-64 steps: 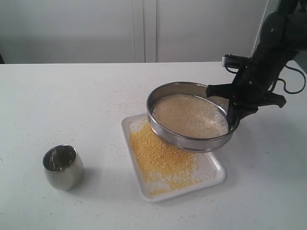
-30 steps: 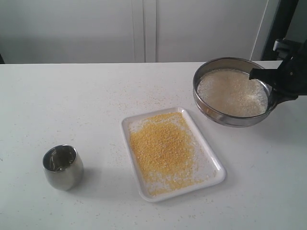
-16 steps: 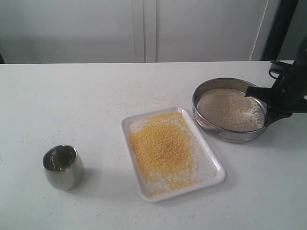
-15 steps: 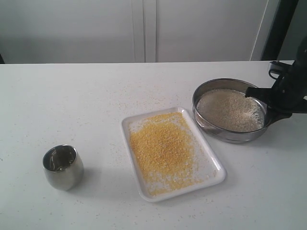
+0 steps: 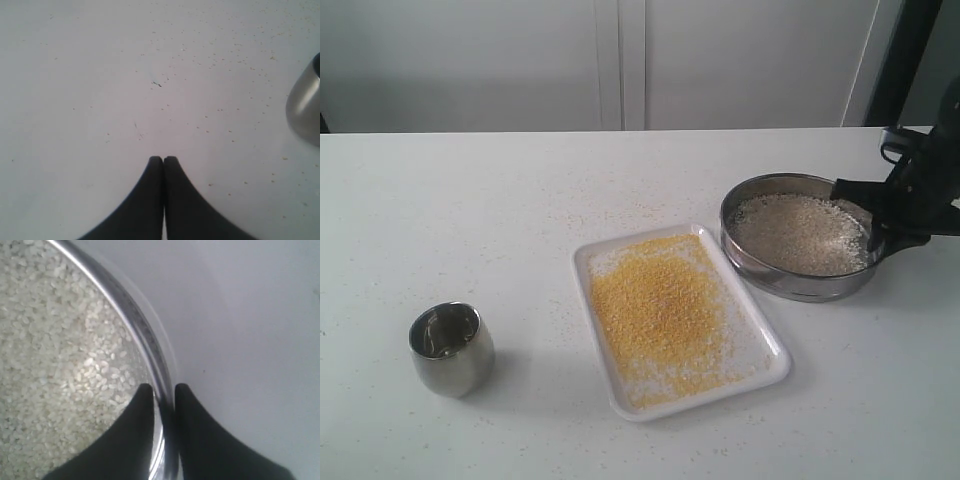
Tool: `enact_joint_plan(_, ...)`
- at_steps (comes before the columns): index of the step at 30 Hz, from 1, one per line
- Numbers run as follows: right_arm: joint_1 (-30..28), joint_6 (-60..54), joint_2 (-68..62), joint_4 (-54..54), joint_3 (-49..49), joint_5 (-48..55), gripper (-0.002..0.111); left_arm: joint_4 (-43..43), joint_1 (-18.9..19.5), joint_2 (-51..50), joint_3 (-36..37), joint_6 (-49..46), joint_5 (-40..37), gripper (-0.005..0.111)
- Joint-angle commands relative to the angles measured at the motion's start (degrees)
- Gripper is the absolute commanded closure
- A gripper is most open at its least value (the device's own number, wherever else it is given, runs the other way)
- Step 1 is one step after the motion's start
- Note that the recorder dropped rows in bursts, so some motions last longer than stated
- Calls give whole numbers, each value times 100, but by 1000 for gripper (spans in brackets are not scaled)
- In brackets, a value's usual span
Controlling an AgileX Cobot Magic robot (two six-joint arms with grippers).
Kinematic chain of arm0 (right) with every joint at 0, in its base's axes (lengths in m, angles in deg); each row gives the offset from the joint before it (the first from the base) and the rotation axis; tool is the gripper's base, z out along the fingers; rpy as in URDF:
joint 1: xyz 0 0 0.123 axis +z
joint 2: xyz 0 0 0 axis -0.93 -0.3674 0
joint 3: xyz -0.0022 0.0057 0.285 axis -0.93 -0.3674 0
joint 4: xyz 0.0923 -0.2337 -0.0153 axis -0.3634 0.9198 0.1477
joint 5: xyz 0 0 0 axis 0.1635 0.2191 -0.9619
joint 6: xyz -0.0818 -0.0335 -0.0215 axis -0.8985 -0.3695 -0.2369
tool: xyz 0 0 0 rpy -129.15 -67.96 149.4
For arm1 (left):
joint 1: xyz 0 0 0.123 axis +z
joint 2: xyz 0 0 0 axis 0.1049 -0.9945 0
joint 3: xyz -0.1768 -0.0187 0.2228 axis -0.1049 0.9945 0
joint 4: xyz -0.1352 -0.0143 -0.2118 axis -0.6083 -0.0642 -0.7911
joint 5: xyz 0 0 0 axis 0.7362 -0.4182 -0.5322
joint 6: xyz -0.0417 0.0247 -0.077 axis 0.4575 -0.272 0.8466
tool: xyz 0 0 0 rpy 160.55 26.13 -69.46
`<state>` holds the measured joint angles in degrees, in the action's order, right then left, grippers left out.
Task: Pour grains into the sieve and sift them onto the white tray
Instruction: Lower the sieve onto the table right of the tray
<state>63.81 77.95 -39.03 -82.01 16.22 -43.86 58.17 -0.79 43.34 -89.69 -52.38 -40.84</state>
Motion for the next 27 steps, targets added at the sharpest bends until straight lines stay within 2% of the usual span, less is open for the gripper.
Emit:
enact_joint_plan(1, -53, 26, 47, -13, 15, -55, 87, -67, -4, 27, 60, -17, -100, 107)
enact_joint_plan(5, -53, 26, 47, -13, 15, -55, 84, -67, -4, 27, 60, -17, -100, 107)
enact_joint_plan(27, -53, 26, 582, -13, 25, 153, 85, -67, -4, 27, 60, -17, -100, 107)
